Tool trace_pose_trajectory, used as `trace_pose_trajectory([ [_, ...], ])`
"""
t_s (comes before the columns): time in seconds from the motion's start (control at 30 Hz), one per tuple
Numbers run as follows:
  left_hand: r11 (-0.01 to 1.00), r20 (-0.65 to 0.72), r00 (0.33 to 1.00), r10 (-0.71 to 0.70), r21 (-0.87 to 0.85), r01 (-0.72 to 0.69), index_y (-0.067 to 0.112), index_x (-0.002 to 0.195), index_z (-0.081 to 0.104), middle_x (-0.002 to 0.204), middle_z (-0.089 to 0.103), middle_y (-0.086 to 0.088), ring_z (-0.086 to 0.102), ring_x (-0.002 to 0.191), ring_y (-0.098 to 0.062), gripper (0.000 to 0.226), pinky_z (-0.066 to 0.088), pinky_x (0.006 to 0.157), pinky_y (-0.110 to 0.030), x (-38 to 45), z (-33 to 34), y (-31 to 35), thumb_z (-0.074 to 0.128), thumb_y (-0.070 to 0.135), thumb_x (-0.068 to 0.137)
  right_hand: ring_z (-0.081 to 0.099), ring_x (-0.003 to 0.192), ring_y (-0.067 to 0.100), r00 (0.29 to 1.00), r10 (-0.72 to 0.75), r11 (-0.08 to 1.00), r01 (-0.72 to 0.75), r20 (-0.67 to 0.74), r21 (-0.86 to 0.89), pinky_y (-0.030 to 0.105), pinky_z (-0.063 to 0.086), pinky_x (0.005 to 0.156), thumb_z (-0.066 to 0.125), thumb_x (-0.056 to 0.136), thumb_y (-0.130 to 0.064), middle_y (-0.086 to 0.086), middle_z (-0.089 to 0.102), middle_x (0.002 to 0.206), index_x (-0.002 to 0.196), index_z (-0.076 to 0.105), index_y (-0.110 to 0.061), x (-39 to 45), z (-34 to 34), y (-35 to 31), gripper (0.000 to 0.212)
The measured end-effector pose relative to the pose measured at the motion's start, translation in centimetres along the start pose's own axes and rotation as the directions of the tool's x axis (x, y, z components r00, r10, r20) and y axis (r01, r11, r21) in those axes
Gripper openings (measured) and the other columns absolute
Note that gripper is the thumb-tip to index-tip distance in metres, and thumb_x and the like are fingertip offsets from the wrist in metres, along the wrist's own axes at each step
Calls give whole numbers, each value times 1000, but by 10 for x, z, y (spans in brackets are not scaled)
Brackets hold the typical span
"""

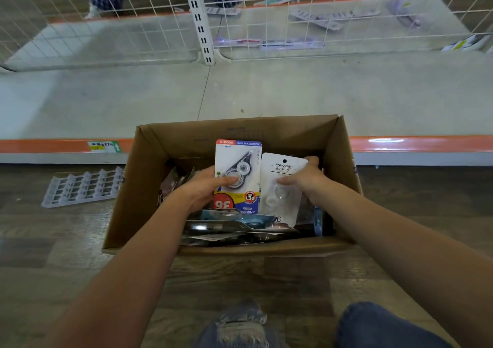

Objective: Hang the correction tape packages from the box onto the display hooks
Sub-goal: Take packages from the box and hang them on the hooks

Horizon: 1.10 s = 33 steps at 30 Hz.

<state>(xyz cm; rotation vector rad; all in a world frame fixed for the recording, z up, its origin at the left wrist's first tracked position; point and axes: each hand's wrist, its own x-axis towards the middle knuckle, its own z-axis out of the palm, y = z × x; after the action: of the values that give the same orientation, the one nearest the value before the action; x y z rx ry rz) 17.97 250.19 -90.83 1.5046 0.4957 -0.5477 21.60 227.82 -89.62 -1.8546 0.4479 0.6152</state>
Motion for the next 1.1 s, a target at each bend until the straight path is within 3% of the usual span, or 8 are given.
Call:
trace_pose_trajectory([
  [0.13, 1000, -10, 1000, -8, -15, 8, 15, 122, 57, 110, 70, -11, 69, 100, -28, 40, 54, 89, -47, 0, 0, -3, 68, 17, 83, 46, 122, 30, 1000, -20, 995, 19, -3, -101, 44, 40, 104, 70, 78, 4, 13, 46, 130, 138, 16, -9, -10, 12, 10, 82],
  [0.23, 999, -12, 1000, 11, -49, -12, 13, 127, 54, 113, 69, -13, 68, 102, -30, 45, 54, 89, -47, -1, 0, -5, 67, 17, 84, 51, 119, 29, 998, -54, 994, 56, 26, -90, 43, 45, 100, 73, 78, -2, 9, 51, 129, 135, 34, -7, -8, 13, 12, 69],
  [0.33, 993, 21, 999, 30, -113, -28, 12, 126, 53, 115, 68, -15, 66, 104, -31, 42, 57, 83, -42, -4, 3, 1, 64, 12, 86, 62, 105, 28, 994, -87, 995, 83, 63, 62, 46, 52, 91, 73, 80, -10, 8, 63, 120, 122, 56, -11, -5, 6, 8, 46],
  [0.43, 985, 40, 999, 21, -174, -13, 13, 126, 54, 115, 68, -15, 67, 104, -31, 46, 57, 83, -42, -7, 6, 10, 67, 13, 83, 66, 97, 26, 986, -111, 978, 86, 126, 188, 44, 55, 85, 68, 85, -13, 9, 67, 114, 118, 60, -12, -10, -8, -6, 34],
  [0.63, 920, -22, 999, -36, -391, 25, 18, 122, 57, 113, 69, -14, 68, 95, -30, 41, 58, 75, -44, -45, 14, 57, 66, 21, 83, 68, 98, 29, 982, -50, 945, -12, 181, 328, 50, 52, 91, 69, 84, -16, 6, 70, 112, 118, 62, -12, -47, -42, -60, 35],
  [0.77, 937, 10, 997, -83, -341, 81, 14, 130, 54, 118, 66, -17, 66, 102, -35, 64, 54, 86, -47, -96, 20, 91, 77, 28, 72, 71, 85, 21, 969, -49, 938, -39, 243, 345, 32, 58, 73, 67, 84, -8, 5, 73, 100, 103, 67, -10, -101, -74, -100, 19],
  [0.87, 944, 17, 992, -129, -305, 128, 10, 130, 53, 115, 67, -19, 67, 99, -35, 60, 54, 86, -45, -145, 30, 127, 75, 19, 75, 69, 94, 27, 962, -39, 936, -59, 270, 346, 40, 56, 84, 68, 83, -7, 11, 71, 107, 109, 66, -4, -149, -100, -133, 26],
  [1.1, 967, -120, 978, -172, -209, 144, 15, 120, 57, 106, 70, -18, 67, 94, -37, 36, 51, 88, -51, -279, 47, 233, 66, 11, 85, 70, 89, 19, 916, -12, 918, -149, 402, 367, 36, 54, 88, 58, 87, 2, 4, 72, 103, 106, 65, -11, -270, -150, -215, 25],
])
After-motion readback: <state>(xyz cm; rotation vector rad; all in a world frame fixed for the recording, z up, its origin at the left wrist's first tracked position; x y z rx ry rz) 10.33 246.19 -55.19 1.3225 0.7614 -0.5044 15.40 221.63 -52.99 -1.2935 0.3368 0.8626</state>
